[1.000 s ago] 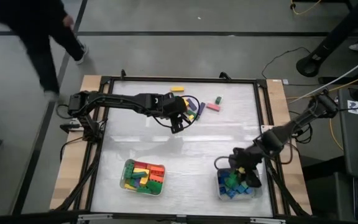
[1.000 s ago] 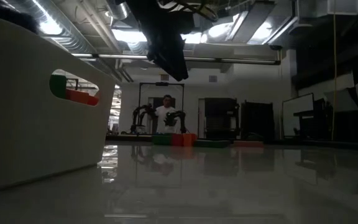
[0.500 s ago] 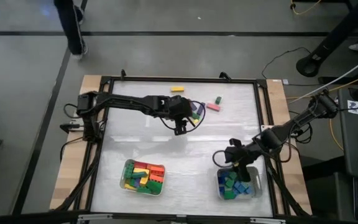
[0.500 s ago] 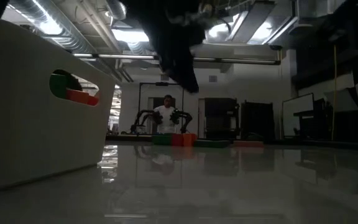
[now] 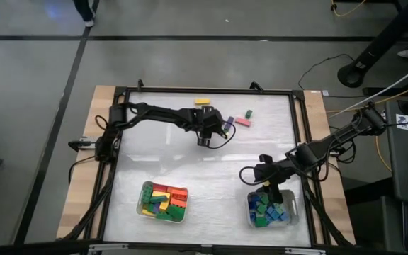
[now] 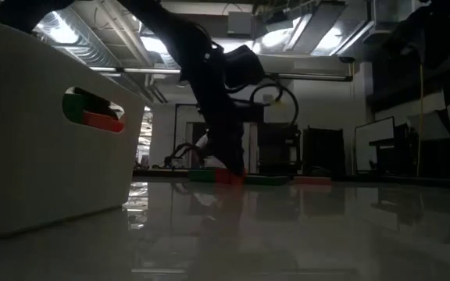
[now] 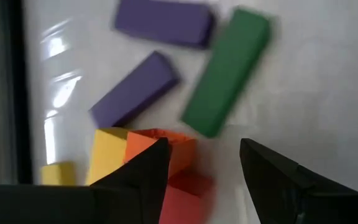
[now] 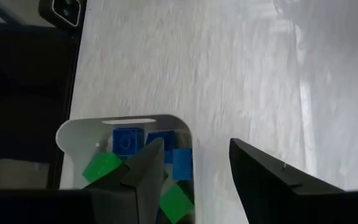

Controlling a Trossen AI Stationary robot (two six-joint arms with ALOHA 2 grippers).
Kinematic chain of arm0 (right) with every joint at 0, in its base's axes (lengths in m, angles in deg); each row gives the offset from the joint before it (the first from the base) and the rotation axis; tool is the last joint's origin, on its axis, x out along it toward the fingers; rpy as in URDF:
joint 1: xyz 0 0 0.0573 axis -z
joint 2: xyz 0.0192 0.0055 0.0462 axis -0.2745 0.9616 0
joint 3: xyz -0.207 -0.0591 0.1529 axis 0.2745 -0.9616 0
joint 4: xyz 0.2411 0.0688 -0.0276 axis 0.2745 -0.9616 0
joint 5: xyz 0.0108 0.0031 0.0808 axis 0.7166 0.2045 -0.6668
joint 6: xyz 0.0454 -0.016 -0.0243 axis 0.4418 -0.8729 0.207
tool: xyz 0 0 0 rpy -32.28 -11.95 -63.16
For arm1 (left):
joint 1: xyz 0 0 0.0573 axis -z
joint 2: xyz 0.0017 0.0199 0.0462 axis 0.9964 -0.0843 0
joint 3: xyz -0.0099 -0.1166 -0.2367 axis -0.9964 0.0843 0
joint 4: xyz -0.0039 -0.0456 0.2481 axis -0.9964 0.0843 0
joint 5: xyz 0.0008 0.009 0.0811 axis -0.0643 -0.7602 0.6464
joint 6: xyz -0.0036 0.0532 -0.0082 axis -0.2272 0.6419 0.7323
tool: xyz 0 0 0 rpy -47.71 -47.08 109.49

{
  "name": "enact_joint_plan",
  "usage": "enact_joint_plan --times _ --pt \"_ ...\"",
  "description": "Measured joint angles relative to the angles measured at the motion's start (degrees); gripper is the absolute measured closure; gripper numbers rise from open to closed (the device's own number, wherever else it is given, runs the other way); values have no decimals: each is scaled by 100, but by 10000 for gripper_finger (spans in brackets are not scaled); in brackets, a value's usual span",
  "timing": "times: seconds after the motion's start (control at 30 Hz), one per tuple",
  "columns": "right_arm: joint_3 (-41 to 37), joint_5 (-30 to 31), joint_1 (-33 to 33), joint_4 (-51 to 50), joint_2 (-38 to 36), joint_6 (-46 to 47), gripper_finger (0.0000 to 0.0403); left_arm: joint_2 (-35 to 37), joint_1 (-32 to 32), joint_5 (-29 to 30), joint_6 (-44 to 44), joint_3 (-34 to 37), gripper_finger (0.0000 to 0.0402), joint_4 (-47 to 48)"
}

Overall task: Sort blocks by size
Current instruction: Put the square orange game piece into the gray bin

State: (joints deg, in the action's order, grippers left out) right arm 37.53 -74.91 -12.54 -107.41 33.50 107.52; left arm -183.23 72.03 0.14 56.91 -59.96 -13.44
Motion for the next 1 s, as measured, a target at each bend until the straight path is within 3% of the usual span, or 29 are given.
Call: enact_joint_plan --times 0.37,0.67,0.83,1.0 --pt "0 7 0 -4 0 -776 223 -34 1 121 -135 4 219 -285" --pt "-2 17 0 -9 0 -921 223 -34 2 408 -2194 7 219 -509" --pt "-4 19 2 -9 0 -923 223 -34 -59 800 -2960 7 219 -502" --pt "-4 19 0 -37 0 -923 223 -34 -164 837 -3692 7 219 -496"
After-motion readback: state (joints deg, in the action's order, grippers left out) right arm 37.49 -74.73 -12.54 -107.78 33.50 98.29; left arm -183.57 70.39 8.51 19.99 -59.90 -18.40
